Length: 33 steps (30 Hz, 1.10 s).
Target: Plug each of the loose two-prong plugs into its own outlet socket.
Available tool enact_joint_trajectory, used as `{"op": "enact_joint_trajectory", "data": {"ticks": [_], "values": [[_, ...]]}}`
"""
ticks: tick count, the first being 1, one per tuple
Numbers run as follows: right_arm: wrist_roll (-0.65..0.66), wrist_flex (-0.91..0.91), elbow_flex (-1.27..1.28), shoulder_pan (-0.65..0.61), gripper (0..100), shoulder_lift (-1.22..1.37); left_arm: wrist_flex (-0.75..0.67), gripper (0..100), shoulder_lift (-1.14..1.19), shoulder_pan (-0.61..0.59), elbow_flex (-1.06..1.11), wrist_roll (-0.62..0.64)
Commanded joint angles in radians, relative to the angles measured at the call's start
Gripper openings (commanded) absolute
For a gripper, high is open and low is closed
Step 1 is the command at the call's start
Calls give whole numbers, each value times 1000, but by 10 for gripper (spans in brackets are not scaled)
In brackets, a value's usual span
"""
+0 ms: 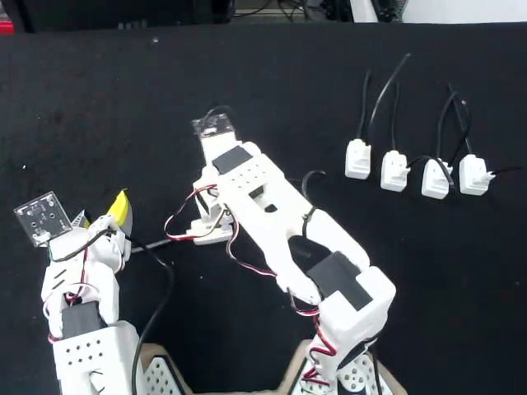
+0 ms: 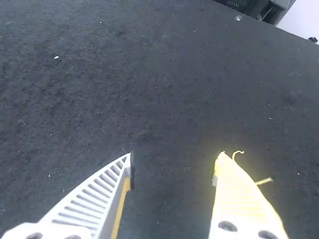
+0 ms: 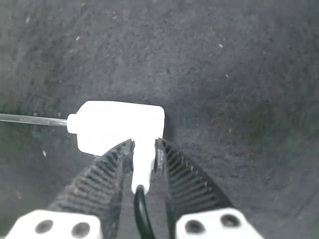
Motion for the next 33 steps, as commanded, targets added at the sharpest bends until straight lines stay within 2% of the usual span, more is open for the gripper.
{"op": "enact_joint_trajectory", "data": {"ticks": [1,3,7,10,14,16,19,22,25,28,33], "values": [[146,-12,-18,0,13,-59,-14,263,-12,-12,-16,9],[155,-9,-21,-8,35,-62,-14,263,-12,-12,-16,9],[158,20,-22,-49,204,-62,-14,263,-12,-12,-16,9],[233,34,-41,-81,302,-62,-14,263,-12,-12,-16,9],[319,117,-122,-94,311,-114,-14,263,-12,-13,-16,9],[448,158,-151,-103,313,-183,-17,263,-12,-42,-19,9],[770,181,-143,-123,314,-266,-21,263,-12,-101,-31,12],[1079,143,-59,-127,314,-294,-20,263,-12,-145,-41,18],[1286,69,51,-129,313,-286,-15,263,-12,-157,-41,20],[1401,-18,147,-124,312,-268,-14,263,-12,-157,-42,20],[1416,-178,217,-123,312,-214,-14,263,-12,-151,-38,20]]}}
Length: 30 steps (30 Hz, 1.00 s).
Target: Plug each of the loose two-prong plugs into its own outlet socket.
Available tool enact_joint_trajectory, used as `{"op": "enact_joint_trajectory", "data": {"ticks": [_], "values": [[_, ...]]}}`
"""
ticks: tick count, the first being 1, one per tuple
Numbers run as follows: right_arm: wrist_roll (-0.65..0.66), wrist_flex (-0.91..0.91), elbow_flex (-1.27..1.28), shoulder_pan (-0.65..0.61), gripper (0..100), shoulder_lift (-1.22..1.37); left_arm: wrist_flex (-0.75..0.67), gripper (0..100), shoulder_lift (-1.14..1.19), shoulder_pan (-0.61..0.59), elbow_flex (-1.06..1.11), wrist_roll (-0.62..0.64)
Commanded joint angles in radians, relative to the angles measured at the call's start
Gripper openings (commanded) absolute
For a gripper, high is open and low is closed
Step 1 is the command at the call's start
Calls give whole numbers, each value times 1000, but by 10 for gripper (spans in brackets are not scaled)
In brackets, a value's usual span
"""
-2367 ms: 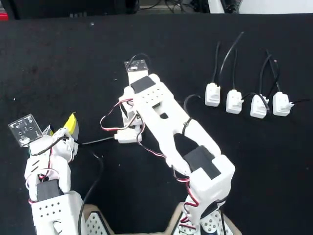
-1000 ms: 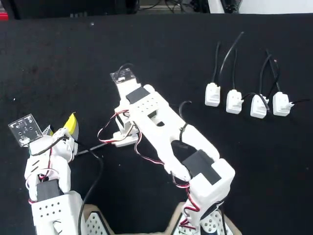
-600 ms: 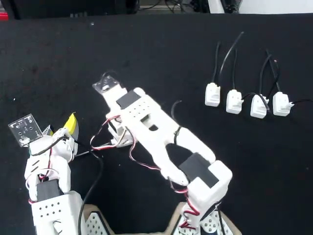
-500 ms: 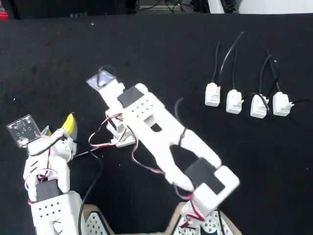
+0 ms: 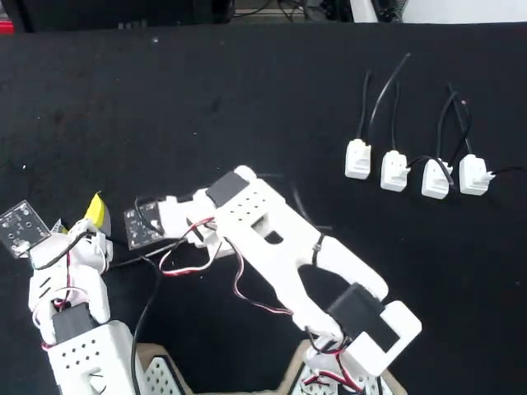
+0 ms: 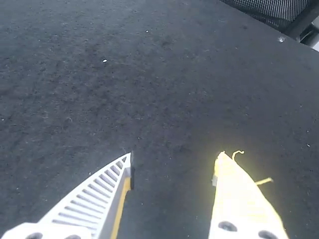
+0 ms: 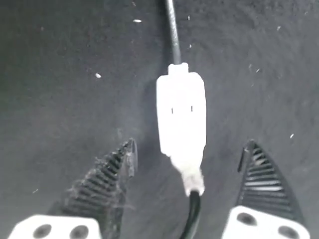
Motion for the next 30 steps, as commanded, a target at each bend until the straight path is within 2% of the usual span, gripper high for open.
{"op": "enact_joint_trajectory", "data": {"ticks": [1,10,12,15,18,21,26,30], "values": [[26,-133,22,-8,311,38,-14,263,-12,-4,-38,12],[25,-143,-5,-5,307,232,-12,263,-12,-2,-38,12],[-6,-143,-41,21,243,246,-12,263,-12,-2,-38,12],[-241,-141,-173,115,6,240,-12,263,-12,-2,-38,12],[-540,-64,-349,295,58,209,-12,263,-12,-2,-36,12],[-735,91,-542,462,8,199,-14,263,-12,-2,-36,12],[-945,396,-794,643,21,251,-17,263,-12,-1,-36,12],[-996,460,-888,720,18,348,-17,263,-12,-1,-36,12]]}}
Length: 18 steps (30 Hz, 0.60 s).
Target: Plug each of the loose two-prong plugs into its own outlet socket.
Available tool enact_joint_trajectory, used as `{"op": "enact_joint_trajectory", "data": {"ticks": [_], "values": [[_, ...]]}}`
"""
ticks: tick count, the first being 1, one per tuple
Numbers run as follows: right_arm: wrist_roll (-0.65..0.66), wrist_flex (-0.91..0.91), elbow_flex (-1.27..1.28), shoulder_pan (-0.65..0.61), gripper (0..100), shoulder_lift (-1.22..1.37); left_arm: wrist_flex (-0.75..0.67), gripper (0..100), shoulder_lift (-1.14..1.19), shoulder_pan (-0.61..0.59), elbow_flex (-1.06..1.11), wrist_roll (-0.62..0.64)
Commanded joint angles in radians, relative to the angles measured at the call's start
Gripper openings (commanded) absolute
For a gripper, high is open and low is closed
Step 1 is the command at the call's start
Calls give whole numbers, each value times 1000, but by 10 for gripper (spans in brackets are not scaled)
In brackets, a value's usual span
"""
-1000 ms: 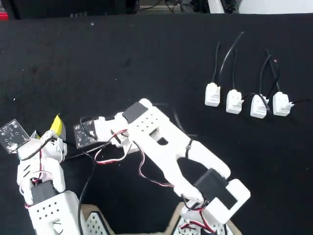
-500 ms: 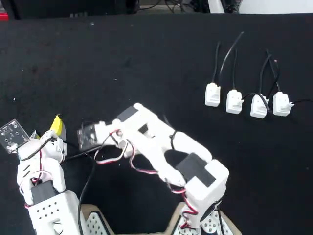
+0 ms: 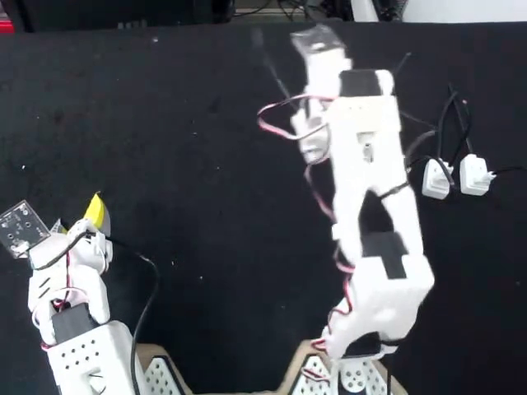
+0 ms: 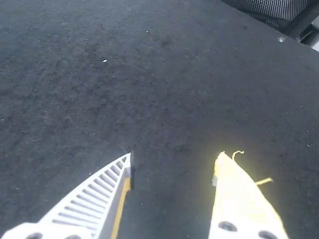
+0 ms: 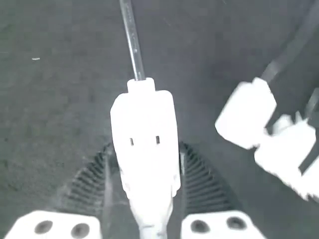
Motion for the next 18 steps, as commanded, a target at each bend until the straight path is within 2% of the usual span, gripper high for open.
{"op": "enact_joint_trajectory", "data": {"ticks": [1,6,10,18], "values": [[-57,68,-150,94,18,81,-17,263,-12,-1,-36,12],[-72,61,-191,149,18,206,-15,263,-12,-1,-36,12],[-127,9,-193,146,18,303,-17,263,-12,-1,-36,12],[-137,-80,-185,100,18,335,-17,263,-12,-1,-36,12]]}}
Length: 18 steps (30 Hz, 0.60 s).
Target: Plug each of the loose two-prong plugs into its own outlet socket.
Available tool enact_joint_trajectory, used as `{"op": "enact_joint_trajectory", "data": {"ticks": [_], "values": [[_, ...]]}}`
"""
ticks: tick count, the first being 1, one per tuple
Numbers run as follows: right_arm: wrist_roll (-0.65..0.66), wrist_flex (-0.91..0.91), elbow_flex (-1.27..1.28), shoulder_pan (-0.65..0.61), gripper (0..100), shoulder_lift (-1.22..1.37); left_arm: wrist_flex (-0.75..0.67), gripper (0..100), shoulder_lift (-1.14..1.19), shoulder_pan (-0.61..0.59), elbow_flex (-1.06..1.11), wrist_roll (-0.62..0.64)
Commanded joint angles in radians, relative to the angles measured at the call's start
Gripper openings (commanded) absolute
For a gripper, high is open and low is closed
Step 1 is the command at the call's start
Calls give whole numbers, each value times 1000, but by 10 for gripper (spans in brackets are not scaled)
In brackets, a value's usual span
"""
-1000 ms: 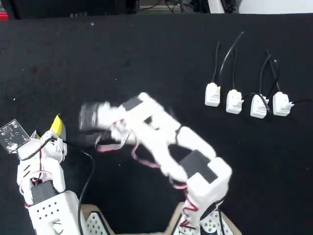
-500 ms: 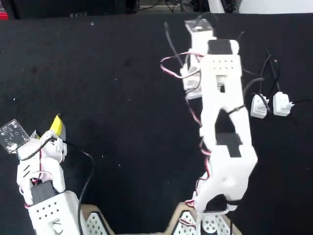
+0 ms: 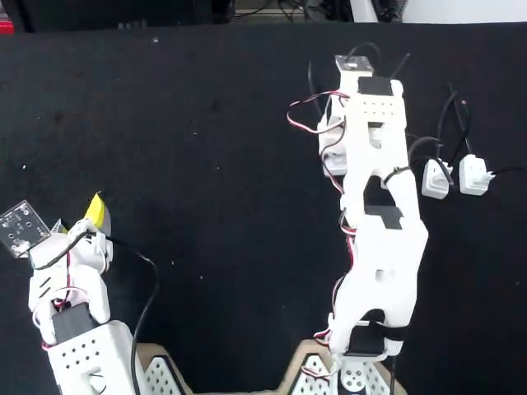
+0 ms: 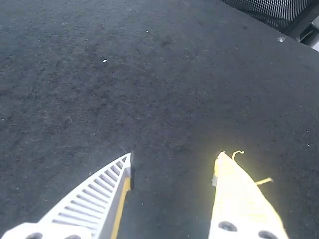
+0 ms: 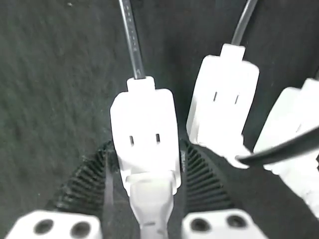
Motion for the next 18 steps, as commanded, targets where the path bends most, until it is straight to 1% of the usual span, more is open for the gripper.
{"op": "enact_joint_trajectory", "data": {"ticks": [1,4,6,11,14,18], "values": [[-46,-28,-44,-40,18,-8,-17,263,-12,-1,-36,12],[-178,-55,-61,-41,18,24,-17,263,-12,-1,-36,12],[-232,-86,-64,-40,21,54,-15,263,-12,-1,-36,12],[-242,-89,-110,-44,38,131,-15,263,-12,-1,-36,12],[-242,-34,-168,-49,145,150,-17,263,-12,-1,-36,12],[-241,95,-292,-69,297,147,-18,263,-12,-1,-36,12]]}}
